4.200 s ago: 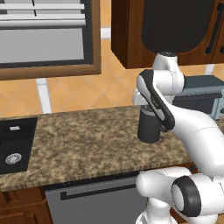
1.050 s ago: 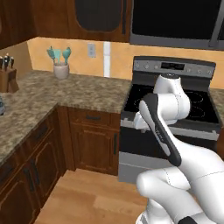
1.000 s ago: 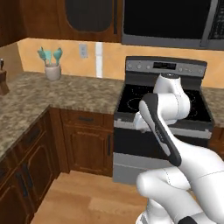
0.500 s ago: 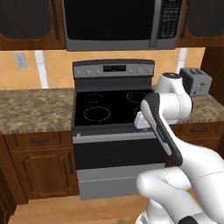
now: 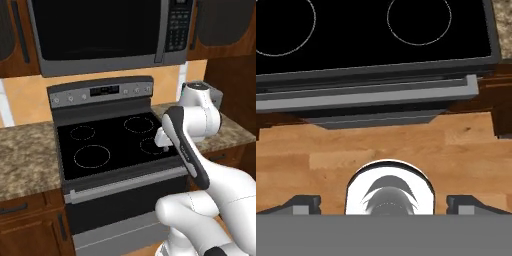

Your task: Navigate to the stove.

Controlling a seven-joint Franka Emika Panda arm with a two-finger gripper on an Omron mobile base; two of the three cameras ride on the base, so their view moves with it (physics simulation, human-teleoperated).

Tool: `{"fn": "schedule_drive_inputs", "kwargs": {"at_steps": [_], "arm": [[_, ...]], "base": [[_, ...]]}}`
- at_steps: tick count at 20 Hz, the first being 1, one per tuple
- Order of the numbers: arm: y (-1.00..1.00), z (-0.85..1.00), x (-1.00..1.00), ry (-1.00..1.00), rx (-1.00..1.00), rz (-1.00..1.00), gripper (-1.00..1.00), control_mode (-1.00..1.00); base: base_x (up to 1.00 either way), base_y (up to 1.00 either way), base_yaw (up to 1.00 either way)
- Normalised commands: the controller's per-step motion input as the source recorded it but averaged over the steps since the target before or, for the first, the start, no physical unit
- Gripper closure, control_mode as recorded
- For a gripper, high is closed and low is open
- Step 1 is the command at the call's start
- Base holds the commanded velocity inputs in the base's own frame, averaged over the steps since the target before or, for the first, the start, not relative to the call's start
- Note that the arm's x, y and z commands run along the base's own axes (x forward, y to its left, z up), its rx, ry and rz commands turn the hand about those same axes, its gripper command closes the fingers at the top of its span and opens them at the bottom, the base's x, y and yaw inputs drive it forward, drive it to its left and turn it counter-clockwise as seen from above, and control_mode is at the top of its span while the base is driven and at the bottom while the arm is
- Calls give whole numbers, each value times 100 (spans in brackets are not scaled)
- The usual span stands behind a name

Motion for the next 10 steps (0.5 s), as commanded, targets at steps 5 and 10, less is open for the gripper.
{"fn": "schedule_drive_inputs", "kwargs": {"at_steps": [5,10], "arm": [[0,0,0,0,0,0,-100,100],[0,0,0,0,0,0,-100,100]], "base": [[75,80,-28],[88,40,-7]]}}
